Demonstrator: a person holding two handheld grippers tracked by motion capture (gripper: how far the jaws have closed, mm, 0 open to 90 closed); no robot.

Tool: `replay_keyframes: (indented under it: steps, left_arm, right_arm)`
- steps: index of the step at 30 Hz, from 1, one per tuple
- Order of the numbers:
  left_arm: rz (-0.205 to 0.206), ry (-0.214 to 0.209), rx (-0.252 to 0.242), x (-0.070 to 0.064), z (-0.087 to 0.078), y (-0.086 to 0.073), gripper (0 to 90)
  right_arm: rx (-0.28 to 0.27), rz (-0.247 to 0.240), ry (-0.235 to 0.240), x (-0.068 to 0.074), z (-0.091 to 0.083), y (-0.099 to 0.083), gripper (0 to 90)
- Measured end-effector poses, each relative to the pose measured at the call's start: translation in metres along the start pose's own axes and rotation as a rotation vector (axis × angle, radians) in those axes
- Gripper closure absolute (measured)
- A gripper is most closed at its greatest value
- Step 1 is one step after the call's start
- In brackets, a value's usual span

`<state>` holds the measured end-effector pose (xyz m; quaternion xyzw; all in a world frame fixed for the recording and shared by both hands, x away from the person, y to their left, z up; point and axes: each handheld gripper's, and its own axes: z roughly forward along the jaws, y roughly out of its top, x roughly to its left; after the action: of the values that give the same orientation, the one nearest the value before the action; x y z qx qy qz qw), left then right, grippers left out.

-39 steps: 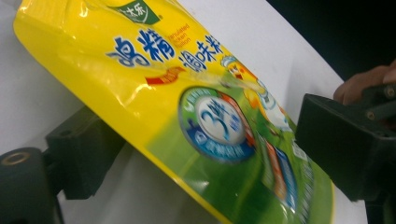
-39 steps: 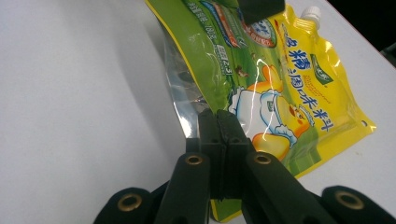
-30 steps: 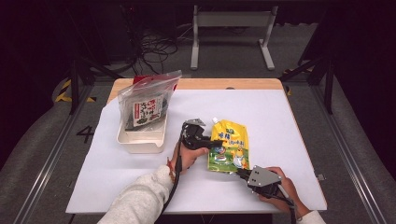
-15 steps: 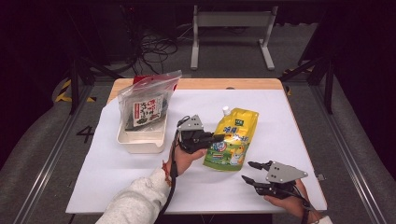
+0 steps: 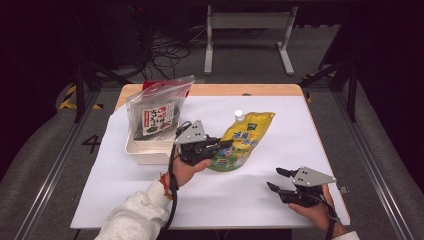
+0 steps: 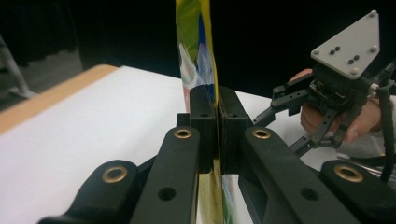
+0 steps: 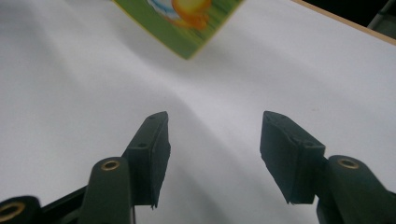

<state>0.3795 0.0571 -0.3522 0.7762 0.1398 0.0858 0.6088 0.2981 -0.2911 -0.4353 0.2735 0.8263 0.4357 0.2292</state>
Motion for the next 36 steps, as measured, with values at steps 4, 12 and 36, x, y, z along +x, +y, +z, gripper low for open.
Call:
replay_keyframes:
  steps: [4, 12, 36]
  left_arm:
    - [0.065, 0.029, -0.009, 0.001, -0.022, 0.005, 87.4]
    - [0.089, 0.112, -0.050, 0.010, -0.077, 0.002, 87.4]
    - [0.084, 0.243, -0.120, 0.050, -0.164, -0.020, 87.3]
  right_arm:
    - [0.005, 0.004, -0.008, 0.000, 0.001, 0.000, 39.3]
    - [0.023, 0.017, -0.015, 0.000, 0.006, -0.001, 37.6]
    - [0.027, 0.024, -0.011, -0.001, 0.013, 0.001, 35.2]
